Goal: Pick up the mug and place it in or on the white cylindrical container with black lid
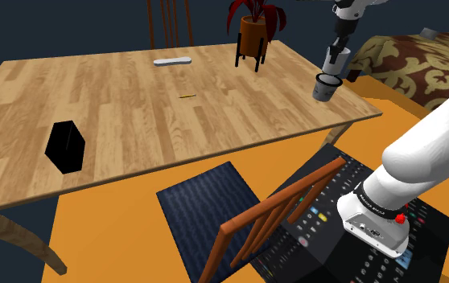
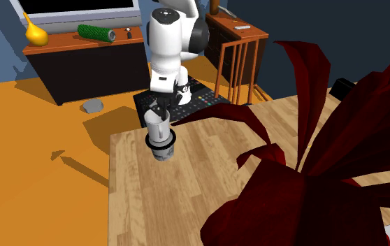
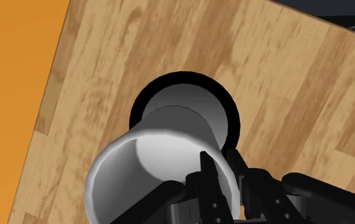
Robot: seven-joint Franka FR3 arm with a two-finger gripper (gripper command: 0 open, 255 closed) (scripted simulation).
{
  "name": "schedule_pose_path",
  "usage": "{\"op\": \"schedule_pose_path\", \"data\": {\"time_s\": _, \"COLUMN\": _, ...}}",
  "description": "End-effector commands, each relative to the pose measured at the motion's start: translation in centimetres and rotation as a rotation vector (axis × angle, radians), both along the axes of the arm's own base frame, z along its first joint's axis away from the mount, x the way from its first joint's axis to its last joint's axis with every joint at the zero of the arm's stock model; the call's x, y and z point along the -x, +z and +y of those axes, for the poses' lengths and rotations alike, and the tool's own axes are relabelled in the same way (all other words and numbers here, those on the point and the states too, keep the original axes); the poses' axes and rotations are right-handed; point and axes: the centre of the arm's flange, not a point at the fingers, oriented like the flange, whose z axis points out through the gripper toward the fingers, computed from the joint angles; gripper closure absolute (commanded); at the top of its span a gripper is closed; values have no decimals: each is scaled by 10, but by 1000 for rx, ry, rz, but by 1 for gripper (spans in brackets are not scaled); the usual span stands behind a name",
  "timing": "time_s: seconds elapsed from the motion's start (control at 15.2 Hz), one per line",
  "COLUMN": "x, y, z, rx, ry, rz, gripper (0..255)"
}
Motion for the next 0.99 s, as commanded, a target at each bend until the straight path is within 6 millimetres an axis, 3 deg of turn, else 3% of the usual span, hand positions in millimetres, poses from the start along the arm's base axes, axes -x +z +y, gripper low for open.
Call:
{"op": "schedule_pose_path", "data": {"time_s": 0.0, "x": 0, "y": -11, "z": 0, "rx": 0, "ry": 0, "rz": -1, "gripper": 255}}
{"op": "schedule_pose_path", "data": {"time_s": 0.13, "x": 0, "y": -25, "z": 0, "rx": 0, "ry": 0, "rz": -1, "gripper": 255}}
{"op": "schedule_pose_path", "data": {"time_s": 0.66, "x": 0, "y": -25, "z": 0, "rx": 0, "ry": 0, "rz": -1, "gripper": 255}}
{"op": "schedule_pose_path", "data": {"time_s": 0.73, "x": 0, "y": -25, "z": 0, "rx": 0, "ry": 0, "rz": -1, "gripper": 0}}
{"op": "schedule_pose_path", "data": {"time_s": 0.92, "x": 0, "y": -25, "z": 0, "rx": 0, "ry": 0, "rz": -1, "gripper": 0}}
